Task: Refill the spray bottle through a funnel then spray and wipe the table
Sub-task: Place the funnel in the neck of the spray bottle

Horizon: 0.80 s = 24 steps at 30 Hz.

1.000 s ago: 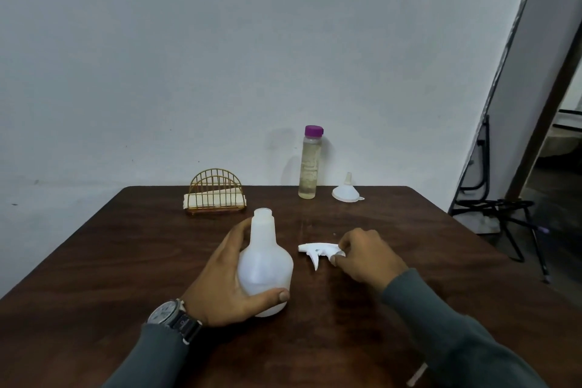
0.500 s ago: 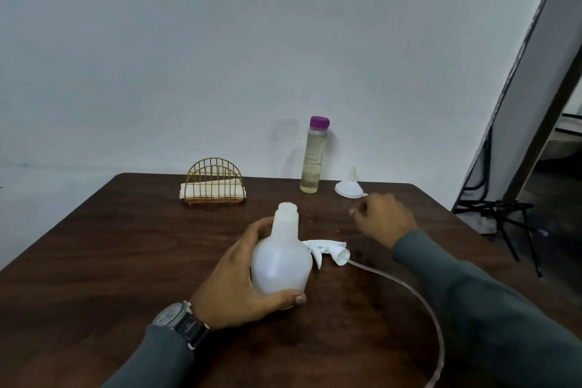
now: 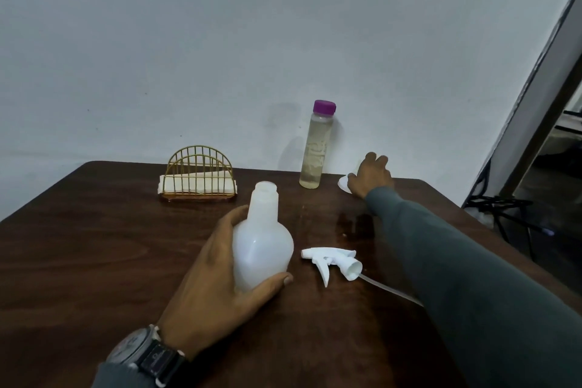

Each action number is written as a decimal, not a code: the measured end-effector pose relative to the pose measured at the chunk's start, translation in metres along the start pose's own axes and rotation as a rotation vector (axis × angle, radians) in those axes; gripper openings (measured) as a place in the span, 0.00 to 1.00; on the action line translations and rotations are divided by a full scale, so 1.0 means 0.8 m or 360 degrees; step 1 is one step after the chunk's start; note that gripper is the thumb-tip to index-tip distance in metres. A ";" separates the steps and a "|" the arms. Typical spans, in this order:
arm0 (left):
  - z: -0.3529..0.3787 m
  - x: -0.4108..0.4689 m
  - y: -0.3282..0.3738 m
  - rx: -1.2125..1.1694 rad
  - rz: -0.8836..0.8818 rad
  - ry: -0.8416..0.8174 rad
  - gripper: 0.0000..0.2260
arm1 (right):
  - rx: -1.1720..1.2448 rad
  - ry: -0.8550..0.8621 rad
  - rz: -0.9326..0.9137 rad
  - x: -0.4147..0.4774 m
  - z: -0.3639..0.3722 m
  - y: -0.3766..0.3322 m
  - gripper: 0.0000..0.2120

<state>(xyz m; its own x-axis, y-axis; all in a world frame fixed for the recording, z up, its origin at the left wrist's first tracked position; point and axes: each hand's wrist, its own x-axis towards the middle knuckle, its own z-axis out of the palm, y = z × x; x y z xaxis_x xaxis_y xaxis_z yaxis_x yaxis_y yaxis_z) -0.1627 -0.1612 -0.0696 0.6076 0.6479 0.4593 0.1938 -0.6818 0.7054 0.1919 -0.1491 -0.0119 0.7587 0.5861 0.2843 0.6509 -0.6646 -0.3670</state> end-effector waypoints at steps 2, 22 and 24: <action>0.002 0.007 -0.005 -0.0006 -0.0014 0.0033 0.53 | 0.0018 0.0026 0.0034 0.016 0.011 -0.002 0.27; 0.002 0.012 0.002 0.0006 -0.0110 0.0059 0.60 | 0.0325 0.0077 -0.0190 0.019 -0.032 0.001 0.19; -0.001 0.011 0.009 0.0001 -0.0115 0.0038 0.60 | 0.0406 0.0072 -0.0266 -0.009 -0.054 -0.003 0.17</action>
<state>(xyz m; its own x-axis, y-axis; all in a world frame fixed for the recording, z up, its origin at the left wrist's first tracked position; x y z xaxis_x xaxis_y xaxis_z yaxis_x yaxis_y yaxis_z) -0.1566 -0.1602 -0.0602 0.5737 0.7032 0.4199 0.2367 -0.6332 0.7369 0.1860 -0.1713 0.0253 0.6460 0.6525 0.3961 0.7434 -0.4198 -0.5207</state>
